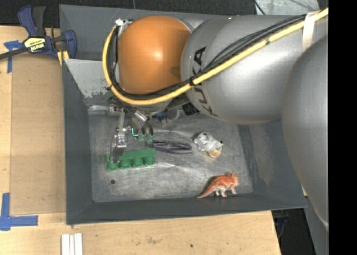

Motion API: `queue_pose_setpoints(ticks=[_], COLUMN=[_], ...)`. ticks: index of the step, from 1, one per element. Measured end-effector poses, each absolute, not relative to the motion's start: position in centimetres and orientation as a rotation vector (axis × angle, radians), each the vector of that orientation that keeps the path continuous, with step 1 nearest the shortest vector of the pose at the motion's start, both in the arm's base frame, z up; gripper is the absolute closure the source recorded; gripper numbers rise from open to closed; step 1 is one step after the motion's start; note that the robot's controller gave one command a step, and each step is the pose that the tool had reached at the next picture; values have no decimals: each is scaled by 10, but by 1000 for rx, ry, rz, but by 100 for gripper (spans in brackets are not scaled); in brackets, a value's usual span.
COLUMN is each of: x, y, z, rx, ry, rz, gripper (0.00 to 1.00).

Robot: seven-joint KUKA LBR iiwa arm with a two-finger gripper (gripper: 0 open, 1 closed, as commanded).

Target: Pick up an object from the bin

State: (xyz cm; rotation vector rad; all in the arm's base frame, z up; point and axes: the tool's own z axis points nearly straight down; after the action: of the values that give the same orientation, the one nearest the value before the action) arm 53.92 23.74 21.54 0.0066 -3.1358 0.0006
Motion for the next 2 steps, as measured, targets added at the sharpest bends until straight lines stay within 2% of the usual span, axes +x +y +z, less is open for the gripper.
queue_pose_setpoints(ticks=[1,2], x=[541,535], y=[236,208], z=[220,162], rx=[0,60], ry=[-3144,-3148], rz=[-3,-4], gripper=[0,0])
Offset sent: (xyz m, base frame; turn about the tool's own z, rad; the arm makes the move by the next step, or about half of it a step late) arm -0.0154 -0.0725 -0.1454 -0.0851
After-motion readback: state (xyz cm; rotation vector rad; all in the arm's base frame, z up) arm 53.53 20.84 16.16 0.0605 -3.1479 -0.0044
